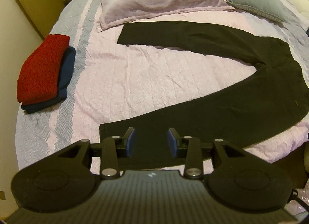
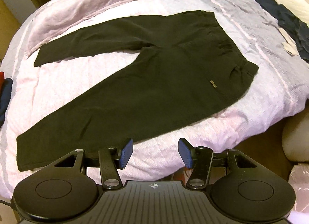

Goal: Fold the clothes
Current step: 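Move both open grippers over the flattened jacket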

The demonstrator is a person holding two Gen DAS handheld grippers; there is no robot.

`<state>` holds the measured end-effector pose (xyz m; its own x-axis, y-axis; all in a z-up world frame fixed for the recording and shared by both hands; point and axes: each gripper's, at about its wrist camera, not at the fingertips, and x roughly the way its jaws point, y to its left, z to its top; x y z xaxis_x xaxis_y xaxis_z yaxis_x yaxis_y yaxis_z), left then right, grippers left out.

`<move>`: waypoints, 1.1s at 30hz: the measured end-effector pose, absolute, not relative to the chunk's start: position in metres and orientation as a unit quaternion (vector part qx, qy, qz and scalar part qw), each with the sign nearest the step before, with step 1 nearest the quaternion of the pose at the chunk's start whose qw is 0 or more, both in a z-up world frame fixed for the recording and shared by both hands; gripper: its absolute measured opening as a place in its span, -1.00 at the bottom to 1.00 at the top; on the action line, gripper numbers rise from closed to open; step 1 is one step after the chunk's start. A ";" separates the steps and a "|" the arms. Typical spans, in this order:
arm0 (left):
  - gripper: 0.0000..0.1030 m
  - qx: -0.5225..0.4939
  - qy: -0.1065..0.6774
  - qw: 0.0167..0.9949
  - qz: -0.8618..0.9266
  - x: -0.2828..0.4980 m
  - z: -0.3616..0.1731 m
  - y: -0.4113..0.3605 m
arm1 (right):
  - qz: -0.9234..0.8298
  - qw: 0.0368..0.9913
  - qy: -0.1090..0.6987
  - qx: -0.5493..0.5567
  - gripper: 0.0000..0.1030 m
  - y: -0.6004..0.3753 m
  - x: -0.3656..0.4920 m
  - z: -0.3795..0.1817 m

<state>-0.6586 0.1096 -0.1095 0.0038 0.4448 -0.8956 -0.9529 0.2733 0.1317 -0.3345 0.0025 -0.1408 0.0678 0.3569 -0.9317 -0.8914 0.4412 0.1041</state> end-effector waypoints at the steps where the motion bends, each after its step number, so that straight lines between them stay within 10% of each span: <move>1: -0.35 -0.277 0.462 0.652 0.533 -0.658 -0.110 0.110 | 0.455 0.682 0.508 -0.264 0.08 0.001 -0.334 -0.141; 17: -0.35 -0.324 0.449 0.645 0.527 -0.599 -0.145 0.157 | 0.463 0.653 0.515 -0.308 0.08 0.047 -0.246 -0.177; 33: -0.35 -0.239 0.452 0.732 0.451 -0.441 -0.225 0.365 | 0.583 0.574 0.409 -0.404 0.08 0.235 -0.052 -0.224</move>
